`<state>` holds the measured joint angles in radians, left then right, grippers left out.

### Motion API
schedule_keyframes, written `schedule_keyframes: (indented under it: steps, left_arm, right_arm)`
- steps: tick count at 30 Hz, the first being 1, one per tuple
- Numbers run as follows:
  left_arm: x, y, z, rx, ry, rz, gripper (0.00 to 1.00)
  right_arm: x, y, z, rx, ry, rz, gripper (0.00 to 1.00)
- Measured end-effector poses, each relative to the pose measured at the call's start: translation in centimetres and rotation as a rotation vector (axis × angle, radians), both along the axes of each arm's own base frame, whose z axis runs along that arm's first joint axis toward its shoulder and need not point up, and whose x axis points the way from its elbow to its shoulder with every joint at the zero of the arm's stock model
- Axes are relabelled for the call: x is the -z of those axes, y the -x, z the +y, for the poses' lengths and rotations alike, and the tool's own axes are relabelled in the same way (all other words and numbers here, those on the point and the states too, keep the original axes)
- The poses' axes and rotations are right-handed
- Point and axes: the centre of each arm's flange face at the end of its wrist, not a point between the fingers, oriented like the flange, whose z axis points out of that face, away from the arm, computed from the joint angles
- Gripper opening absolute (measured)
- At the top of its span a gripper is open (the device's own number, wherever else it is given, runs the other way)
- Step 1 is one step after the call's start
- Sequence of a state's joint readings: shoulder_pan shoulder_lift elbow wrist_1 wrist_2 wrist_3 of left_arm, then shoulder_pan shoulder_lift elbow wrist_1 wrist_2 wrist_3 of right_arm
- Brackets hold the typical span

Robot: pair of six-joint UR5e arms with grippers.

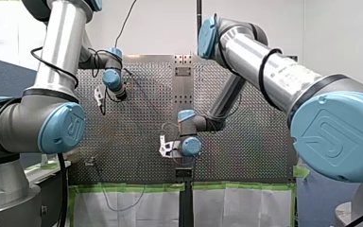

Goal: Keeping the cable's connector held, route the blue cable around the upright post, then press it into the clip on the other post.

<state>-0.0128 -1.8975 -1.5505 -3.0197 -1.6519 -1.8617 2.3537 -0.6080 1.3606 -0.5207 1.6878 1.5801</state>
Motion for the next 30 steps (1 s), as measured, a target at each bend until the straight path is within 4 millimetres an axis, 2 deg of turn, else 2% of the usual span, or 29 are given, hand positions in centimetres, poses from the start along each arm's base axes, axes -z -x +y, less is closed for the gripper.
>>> schedule_keyframes:
  steps: [8,17,30]
  left_arm:
    - [0.0,0.0,-0.1,0.002,0.0,0.0,1.0]
    - [0.0,0.0,-0.2,0.002,0.001,-0.001,1.0]
    - [0.0,0.0,-0.2,0.002,0.002,0.0,1.0]
  right_arm:
    - [7.3,2.9,1.2,0.031,-0.046,0.041,0.0]
    - [13.4,4.5,1.7,0.053,-0.067,0.045,0.0]
    - [15.4,7.6,0.8,0.103,-0.08,0.008,0.0]
